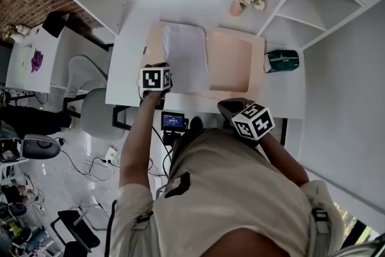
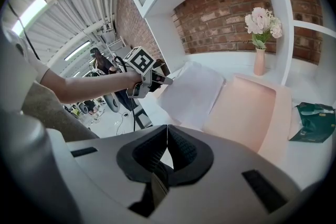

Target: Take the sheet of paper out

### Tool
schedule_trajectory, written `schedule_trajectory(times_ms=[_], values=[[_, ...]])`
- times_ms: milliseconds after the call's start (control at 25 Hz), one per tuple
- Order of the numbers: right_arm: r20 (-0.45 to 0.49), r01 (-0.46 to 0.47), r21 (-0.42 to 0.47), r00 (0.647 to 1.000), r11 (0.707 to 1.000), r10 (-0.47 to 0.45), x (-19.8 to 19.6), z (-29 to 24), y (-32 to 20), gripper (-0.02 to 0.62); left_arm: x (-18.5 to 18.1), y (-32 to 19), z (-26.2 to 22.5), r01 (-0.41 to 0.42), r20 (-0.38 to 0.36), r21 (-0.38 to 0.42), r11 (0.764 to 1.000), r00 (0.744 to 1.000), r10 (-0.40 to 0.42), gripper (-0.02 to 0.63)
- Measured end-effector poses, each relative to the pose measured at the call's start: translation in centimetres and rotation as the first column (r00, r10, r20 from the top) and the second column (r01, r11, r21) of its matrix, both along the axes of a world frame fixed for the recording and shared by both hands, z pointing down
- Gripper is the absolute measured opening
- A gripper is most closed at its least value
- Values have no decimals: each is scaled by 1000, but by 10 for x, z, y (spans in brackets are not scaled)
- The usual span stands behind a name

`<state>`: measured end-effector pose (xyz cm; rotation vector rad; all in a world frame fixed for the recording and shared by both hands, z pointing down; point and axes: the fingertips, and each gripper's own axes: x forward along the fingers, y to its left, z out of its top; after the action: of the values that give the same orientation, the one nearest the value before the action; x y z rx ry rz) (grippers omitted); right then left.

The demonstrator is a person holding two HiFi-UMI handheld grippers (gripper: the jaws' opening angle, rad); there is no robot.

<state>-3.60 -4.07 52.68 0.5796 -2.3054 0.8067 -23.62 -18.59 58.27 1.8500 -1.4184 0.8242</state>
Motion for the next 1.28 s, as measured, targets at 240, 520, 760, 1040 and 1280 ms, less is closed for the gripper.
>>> schedule_trajectory(times_ms=[240,520,760,1040,1280], values=[[-2,7,-5,1000,1000,-7,-6,1,2,26,-7,2,-1,9,-5,6,1000,1000,-9,17],[-7,17,-17,1000,1000,-17,-15,4,3,26,-18,3,0,16,-12,12,1000,1000,-16,17],[-13,22,-17,1000,1000,-23,-24,6,6,25,-25,6,0,5,-33,17,1000,999,-4,17],[-32,22,-23,999,999,-23,-33,6,11,26,-35,9,0,3,-42,20,1000,999,-2,17],[-40,7,-31,999,999,-8,-37,10,17,26,-45,13,2,12,-59,24,1000,998,-10,17]])
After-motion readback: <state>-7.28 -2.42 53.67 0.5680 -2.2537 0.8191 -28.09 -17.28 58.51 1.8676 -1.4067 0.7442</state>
